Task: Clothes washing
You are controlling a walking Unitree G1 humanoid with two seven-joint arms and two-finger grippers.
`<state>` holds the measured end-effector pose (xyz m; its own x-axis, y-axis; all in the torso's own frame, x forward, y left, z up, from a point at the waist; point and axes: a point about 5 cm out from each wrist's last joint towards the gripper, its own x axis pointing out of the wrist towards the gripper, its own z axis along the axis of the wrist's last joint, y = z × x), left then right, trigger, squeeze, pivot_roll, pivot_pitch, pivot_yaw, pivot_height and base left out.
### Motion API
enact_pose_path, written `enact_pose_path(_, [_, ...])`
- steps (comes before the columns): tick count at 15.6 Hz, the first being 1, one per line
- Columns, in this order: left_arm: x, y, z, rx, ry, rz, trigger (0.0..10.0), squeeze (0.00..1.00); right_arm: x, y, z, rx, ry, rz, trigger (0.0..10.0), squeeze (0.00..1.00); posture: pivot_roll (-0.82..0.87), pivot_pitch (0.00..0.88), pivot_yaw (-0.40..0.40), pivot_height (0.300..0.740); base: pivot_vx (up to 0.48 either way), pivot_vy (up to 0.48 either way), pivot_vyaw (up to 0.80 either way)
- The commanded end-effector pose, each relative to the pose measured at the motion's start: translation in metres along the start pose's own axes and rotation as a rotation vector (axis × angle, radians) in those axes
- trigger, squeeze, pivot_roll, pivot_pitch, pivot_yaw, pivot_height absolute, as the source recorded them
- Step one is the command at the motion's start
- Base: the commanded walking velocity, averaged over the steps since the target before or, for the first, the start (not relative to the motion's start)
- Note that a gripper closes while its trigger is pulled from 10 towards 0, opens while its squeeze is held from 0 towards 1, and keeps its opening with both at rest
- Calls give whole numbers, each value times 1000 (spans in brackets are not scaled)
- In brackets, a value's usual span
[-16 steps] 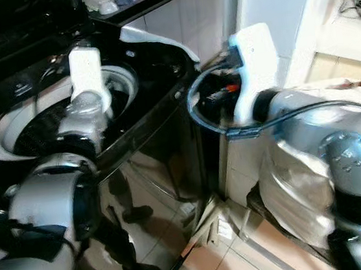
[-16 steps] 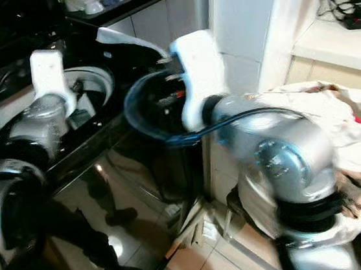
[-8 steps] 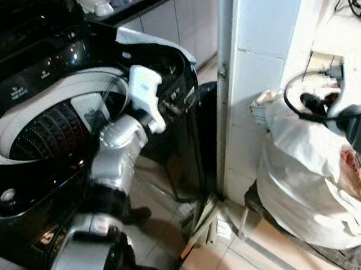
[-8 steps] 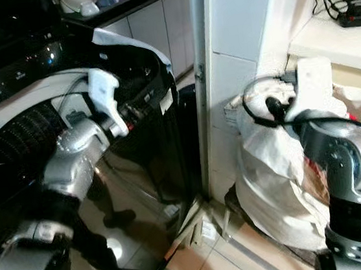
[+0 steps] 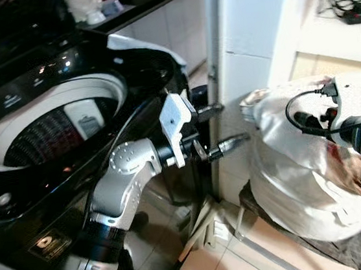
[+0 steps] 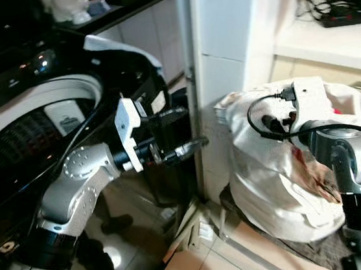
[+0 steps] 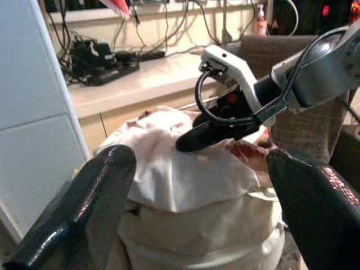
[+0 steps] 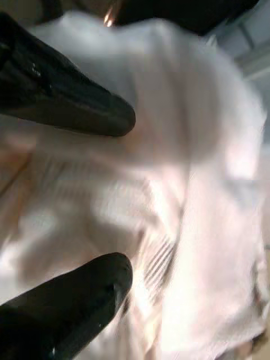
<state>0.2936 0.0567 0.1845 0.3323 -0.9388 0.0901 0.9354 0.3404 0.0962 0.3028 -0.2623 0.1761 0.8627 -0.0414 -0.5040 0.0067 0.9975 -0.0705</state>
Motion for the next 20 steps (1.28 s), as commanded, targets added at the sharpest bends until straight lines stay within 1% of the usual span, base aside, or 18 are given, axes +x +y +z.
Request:
enact_pose_path(1, [-2,-1,0,13,24,14,10000,0,3,2,1,-33,3,5,10000,1000,-149,0,98,740,0,0,0])
enact_pose_path(2, [-1,0,-2,27,43,66,10000,0,9,3,-5,-82,41,48,10000,0,-144,0,95,740,0,0,0])
enact_pose_path(5, [-2,4,-4,40,65,136,10000,0,16,7,-3,-157,2,138,10000,0,-141,0,93,740,0,0,0])
enact_pose_path(6, [-2,5,-4,49,72,158,10000,0,19,6,0,-185,-26,136,10000,0,-140,0,92,740,0,0,0])
enact_pose_path(7, [-2,6,-4,52,71,168,10000,0,21,5,4,-206,-43,133,6039,0,-134,0,88,740,0,0,0])
enact_pose_path(8, [-2,6,-4,53,70,170,10000,0,22,5,5,-228,-55,128,4471,0,-134,0,88,740,0,0,0])
enact_pose_path(9, [-2,6,-3,52,69,171,10000,0,22,4,8,-253,-69,123,3373,0,-134,0,88,740,0,0,0])
enact_pose_path(10, [-2,6,-3,55,69,173,10000,0,23,4,10,-273,-81,121,2980,0,-134,0,88,740,0,0,0])
enact_pose_path(11, [-2,5,-3,54,66,174,10000,0,23,3,13,-292,-99,113,7294,0,-133,0,85,740,0,0,0])
enact_pose_path(12, [-1,5,-2,56,64,177,10000,0,23,4,16,-305,-130,120,10000,0,-132,0,84,740,0,0,0])
enact_pose_path(14, [-1,5,-3,57,67,181,10000,0,23,7,16,-295,-124,151,10000,0,-133,0,85,740,0,0,0])
enact_pose_path(15, [-1,5,-3,55,67,178,10000,0,24,8,14,-290,-122,171,8392,0,-133,0,85,740,0,0,0])
enact_pose_path(16, [-1,4,-2,54,68,163,10000,0,25,10,13,-268,-121,199,1569,0,-131,0,85,740,0,0,0])
enact_pose_path(17, [-1,2,-2,49,67,139,10000,0,26,11,12,-255,-125,224,0,0,-128,0,85,740,0,0,0])
enact_pose_path(20, [-2,-2,-1,38,67,102,10000,0,27,11,9,-244,-116,247,0,0,-126,0,83,740,0,0,0])
